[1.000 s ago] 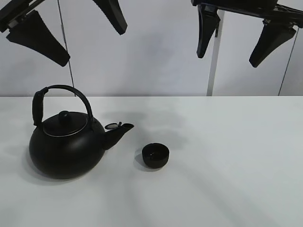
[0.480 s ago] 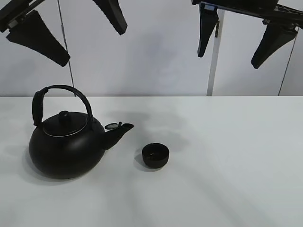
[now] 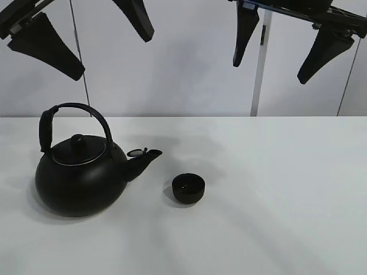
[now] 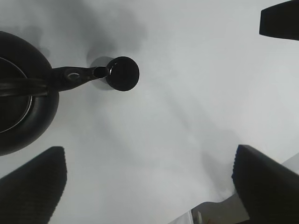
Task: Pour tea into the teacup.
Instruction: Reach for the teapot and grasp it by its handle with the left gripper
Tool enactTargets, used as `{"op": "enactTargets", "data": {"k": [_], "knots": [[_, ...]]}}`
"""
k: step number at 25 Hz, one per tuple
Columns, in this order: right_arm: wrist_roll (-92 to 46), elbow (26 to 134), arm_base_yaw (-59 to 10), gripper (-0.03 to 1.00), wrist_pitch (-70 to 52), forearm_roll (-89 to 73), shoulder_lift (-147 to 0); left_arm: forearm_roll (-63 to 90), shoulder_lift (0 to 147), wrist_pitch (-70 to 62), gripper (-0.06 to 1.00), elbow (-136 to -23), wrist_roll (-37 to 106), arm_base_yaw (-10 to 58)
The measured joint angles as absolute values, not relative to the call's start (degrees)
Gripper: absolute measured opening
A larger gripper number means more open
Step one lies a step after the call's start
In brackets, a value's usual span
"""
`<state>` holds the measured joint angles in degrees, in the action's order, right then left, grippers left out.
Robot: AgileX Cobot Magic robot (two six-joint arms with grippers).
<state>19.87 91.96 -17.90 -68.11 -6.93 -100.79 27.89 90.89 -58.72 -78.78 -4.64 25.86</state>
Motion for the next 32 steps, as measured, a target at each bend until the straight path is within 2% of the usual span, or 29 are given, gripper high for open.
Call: {"op": "enactTargets", "data": {"k": [32], "knots": [[20.02,91.96,-17.90,0.63,-67.32,-7.27,-100.79,27.89,90.89,-58.72,0.69,-78.78,-4.64,25.86]]}}
